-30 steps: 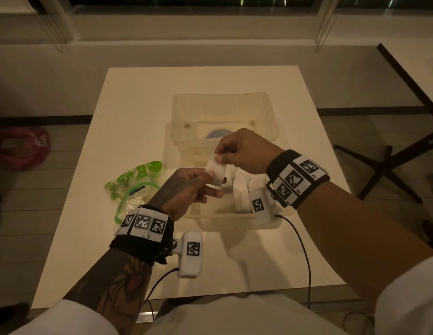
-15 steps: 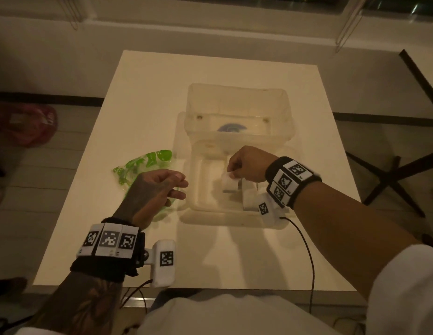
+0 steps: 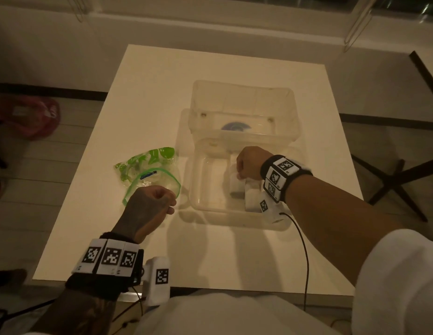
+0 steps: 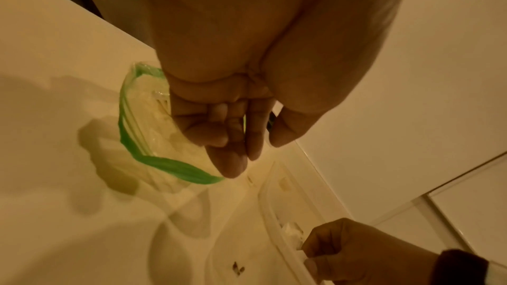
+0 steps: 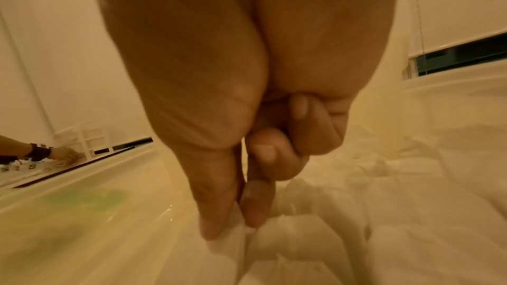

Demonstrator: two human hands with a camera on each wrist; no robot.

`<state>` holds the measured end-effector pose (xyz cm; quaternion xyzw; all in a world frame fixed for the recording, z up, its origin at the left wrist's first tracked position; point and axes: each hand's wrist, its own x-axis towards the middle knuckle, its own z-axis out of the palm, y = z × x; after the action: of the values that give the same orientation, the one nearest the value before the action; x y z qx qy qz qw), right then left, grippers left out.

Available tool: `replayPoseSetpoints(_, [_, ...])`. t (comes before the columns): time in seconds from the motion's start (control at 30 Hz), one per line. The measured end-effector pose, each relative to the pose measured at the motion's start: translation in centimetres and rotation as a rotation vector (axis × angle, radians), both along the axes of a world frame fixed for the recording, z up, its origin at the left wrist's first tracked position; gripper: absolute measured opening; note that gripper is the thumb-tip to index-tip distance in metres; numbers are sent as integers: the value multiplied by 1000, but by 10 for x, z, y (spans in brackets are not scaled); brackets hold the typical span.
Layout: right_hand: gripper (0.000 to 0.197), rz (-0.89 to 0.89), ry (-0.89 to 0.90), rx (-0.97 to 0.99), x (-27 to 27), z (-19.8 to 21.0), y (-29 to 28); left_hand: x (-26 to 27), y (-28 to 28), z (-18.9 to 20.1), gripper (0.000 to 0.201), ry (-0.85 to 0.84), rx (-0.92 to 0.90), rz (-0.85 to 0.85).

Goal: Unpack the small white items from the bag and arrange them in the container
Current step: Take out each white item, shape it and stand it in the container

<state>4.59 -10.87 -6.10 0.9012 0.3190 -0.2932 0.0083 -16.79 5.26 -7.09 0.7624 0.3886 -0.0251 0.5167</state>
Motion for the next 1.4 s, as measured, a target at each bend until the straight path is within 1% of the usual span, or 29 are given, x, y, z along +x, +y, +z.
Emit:
replayPoseSetpoints(0.07, [33, -9, -28, -19, 2, 0, 0, 1, -1, -2, 20, 4, 86, -23])
replayPoseSetpoints(0.2, [29, -19, -38, -21, 2, 0, 2, 3, -2, -4, 22, -2, 255, -89])
replayPoseSetpoints(0.3, [29, -11, -39, -26, 2, 1, 2, 6, -4, -6, 23, -22, 339, -83])
replayPoseSetpoints(0.43, [30, -3, -29, -9, 2, 2, 0, 11, -4, -21, 19, -52, 530, -113])
replayPoseSetpoints(0.47, [28, -22, -19, 11, 3, 3, -1, 12, -5, -24, 17, -56, 567, -124])
replayPoseSetpoints(0.53, [19, -73, 0, 68, 4, 5, -2, 12, -5, -34, 6, -1, 613, -163])
replayPoseSetpoints(0.57, [14, -98, 7, 96, 4, 6, -3, 12, -5, -40, 9, 37, 619, -194])
replayPoseSetpoints(0.6, [12, -122, 19, 123, 3, 8, -4, 13, -3, -45, 18, 65, 658, -236])
replayPoseSetpoints(0.67, [15, -158, 38, 163, 2, 10, -6, 15, 1, -48, 34, 136, 632, -210])
replayPoseSetpoints(0.7, [13, -170, 42, 178, 1, 11, -7, 17, 2, -50, 39, 176, 638, -183])
replayPoseSetpoints(0.77, [10, -186, 45, 198, -1, 12, -9, 20, 2, -51, 42, 231, 639, -165])
replayPoseSetpoints(0.83, [11, -192, 46, 210, -2, 13, -11, 23, 2, -51, 44, 260, 602, -146])
replayPoseSetpoints(0.93, [12, -198, 56, 231, -4, 15, -14, 30, 6, -50, 40, 305, 567, -106])
replayPoseSetpoints(1.07, [12, -197, 48, 256, -6, 18, -19, 37, 17, -46, 26, 278, 666, -121])
replayPoseSetpoints(1.2, [11, -190, 59, 262, -7, 21, -23, 32, 19, -39, 22, 240, 741, -148])
replayPoseSetpoints(1.27, [12, -184, 65, 271, -7, 23, -24, 26, 17, -31, 19, 254, 779, -145])
replayPoseSetpoints(1.33, [14, -177, 69, 289, -8, 25, -25, 20, 17, -21, 20, 259, 825, -160])
replayPoseSetpoints(1.4, [14, -166, 72, 303, -8, 29, -25, 15, 18, -9, 22, 208, 851, -202])
